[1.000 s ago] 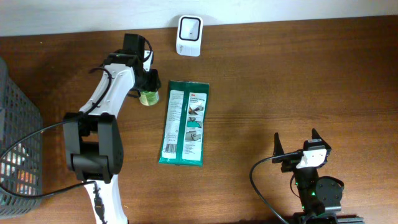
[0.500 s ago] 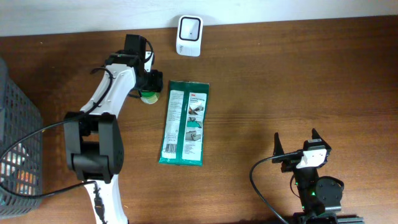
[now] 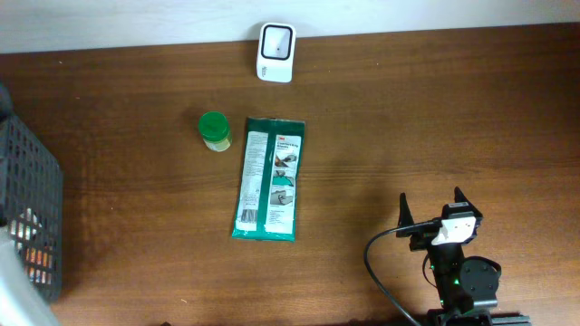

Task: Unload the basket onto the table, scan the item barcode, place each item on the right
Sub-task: 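Place the green-capped bottle upright left of the wipes pack, then reach the left gripper into the basket and grasp the white tube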

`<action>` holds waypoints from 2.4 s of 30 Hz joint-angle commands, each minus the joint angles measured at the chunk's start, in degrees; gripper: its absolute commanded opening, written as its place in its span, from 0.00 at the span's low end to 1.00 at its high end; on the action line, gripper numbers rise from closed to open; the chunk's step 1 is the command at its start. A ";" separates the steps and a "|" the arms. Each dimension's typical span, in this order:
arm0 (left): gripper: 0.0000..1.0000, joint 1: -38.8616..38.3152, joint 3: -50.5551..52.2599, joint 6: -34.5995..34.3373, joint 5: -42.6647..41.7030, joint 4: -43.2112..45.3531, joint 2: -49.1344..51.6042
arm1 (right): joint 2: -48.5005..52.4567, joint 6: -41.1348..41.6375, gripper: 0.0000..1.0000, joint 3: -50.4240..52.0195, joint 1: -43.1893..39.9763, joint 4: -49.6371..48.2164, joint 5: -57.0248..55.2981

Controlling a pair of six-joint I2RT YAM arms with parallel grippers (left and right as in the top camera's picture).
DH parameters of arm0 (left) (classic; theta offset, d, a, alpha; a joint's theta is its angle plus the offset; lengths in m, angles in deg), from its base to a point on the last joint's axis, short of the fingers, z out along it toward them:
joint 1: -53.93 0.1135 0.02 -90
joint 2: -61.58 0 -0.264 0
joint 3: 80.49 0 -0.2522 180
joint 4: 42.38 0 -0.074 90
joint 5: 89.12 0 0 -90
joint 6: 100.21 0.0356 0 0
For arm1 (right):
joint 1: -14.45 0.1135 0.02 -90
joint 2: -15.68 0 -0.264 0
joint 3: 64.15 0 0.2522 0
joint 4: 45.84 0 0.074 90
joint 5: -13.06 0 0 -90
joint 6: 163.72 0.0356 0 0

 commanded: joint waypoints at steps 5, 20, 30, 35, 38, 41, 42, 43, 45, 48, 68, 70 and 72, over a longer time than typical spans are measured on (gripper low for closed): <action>0.84 20.52 0.11 -13.11 1.07 -14.08 18.49 | -0.33 0.04 0.98 0.28 0.31 0.28 -0.17; 0.75 25.64 3.08 -16.24 1.75 -15.96 37.40 | -0.33 0.04 0.98 0.28 0.31 0.28 -0.17; 0.76 25.46 13.09 -22.88 2.21 -0.50 38.42 | -0.33 0.04 0.98 0.28 0.31 0.28 -0.17; 0.80 24.74 13.09 -22.84 0.31 5.09 38.42 | -0.33 0.04 0.98 0.28 0.31 0.28 -0.17; 0.82 24.33 13.16 -22.84 -0.04 5.66 38.53 | -0.33 0.04 0.98 0.28 0.31 0.28 -0.17; 0.81 24.35 16.02 -22.84 0.00 6.80 39.41 | -0.33 0.04 0.98 0.28 0.31 0.28 -0.17; 0.81 24.35 17.66 -22.84 -0.02 8.07 39.82 | -0.33 0.04 0.98 0.28 0.31 0.28 -0.17; 0.80 24.35 19.34 -22.84 -0.04 9.44 40.33 | -0.33 0.04 0.98 0.28 0.31 0.28 -0.17; 0.75 24.35 22.27 -22.84 -0.04 11.67 41.90 | -0.33 0.04 0.98 0.28 0.31 0.28 -0.17; 0.58 24.26 22.34 -22.84 -0.09 11.67 42.60 | -0.33 0.04 0.98 0.28 0.31 0.28 -0.17; 0.00 14.43 -2.91 -16.31 -11.21 6.32 22.53 | -0.33 0.04 0.98 0.28 0.31 0.28 -0.17; 0.00 12.81 -4.37 -15.43 -11.04 7.06 18.36 | -0.33 0.04 0.98 0.28 0.31 0.28 -0.17; 0.00 10.84 -4.70 -13.27 -10.27 8.70 13.57 | -0.33 0.04 0.98 0.28 0.31 0.28 -0.17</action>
